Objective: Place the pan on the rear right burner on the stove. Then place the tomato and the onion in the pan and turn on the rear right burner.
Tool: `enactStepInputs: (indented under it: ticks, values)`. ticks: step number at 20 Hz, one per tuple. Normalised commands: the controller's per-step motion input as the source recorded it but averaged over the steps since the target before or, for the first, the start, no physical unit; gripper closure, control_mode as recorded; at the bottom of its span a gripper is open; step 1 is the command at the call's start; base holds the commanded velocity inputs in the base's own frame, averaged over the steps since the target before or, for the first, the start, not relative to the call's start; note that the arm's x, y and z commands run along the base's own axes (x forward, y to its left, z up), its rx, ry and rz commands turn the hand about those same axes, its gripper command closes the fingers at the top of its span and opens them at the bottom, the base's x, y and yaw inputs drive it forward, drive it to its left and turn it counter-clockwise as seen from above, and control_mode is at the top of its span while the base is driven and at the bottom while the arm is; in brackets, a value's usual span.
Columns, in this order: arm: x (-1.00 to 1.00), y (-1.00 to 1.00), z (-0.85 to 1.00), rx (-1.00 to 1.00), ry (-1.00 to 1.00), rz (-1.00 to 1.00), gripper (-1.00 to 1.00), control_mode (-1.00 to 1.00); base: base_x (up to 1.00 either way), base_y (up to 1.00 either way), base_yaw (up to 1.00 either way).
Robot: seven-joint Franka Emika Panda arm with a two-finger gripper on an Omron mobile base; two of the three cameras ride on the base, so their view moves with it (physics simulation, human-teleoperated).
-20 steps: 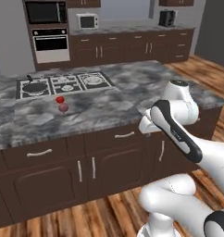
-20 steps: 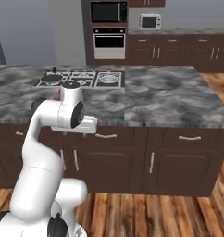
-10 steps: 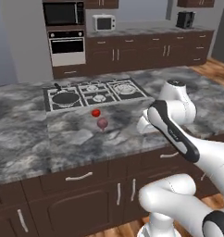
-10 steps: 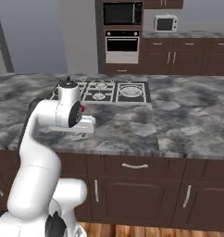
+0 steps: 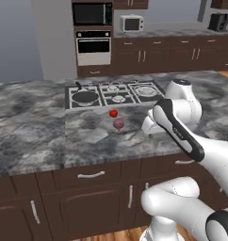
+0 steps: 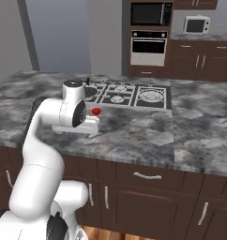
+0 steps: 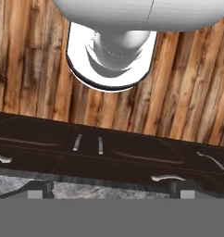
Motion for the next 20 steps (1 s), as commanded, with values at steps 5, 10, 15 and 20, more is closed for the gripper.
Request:
enactStepInputs:
  ticks: [5,10,15,20]
  values:
    - [0.00,0.00,0.00,0.00,0.00,0.00,-1.00,1.00,0.99,-0.44,0.14]
    - [0.00,0.00,0.00,0.00,0.00,0.00,-1.00,1.00,0.97,-0.21,-0.27]
    - [0.00,0.00,0.00,0.00,0.00,0.00,-1.00,1.00,0.14,-0.03,-0.17]
    - [0.00,0.00,0.00,0.00,0.00,0.00,-1.00,1.00,0.00,0.00,0.00]
